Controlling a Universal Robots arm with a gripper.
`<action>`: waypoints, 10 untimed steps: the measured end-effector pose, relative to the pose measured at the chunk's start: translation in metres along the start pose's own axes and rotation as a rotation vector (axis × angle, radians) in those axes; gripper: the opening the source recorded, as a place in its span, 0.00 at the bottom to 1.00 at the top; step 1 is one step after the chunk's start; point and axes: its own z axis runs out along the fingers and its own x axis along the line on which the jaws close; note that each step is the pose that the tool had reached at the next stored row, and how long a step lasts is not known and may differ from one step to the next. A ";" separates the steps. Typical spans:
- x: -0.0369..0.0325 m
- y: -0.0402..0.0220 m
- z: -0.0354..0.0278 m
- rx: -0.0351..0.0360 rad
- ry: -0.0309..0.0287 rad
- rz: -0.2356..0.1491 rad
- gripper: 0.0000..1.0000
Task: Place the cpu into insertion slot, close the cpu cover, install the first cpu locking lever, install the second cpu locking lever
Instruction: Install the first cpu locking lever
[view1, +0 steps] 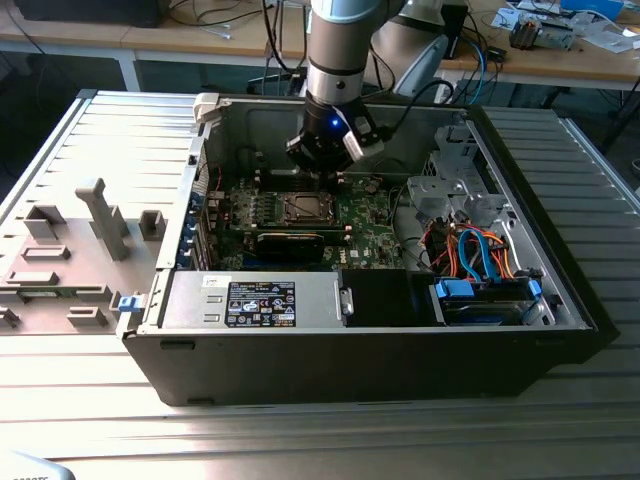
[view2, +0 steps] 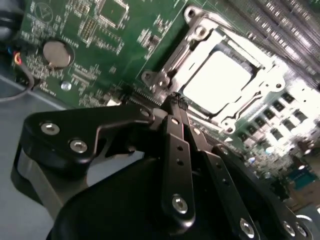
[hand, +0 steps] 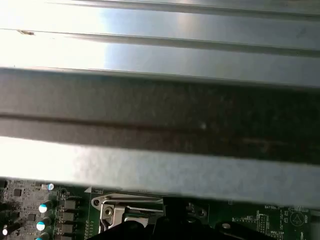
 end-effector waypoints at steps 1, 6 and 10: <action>0.0006 -0.0076 -0.0003 0.0000 0.0000 0.000 0.11; 0.0024 -0.0286 -0.0010 0.0000 0.0000 0.000 0.11; 0.0039 -0.0453 -0.0017 0.0001 0.0000 0.000 0.11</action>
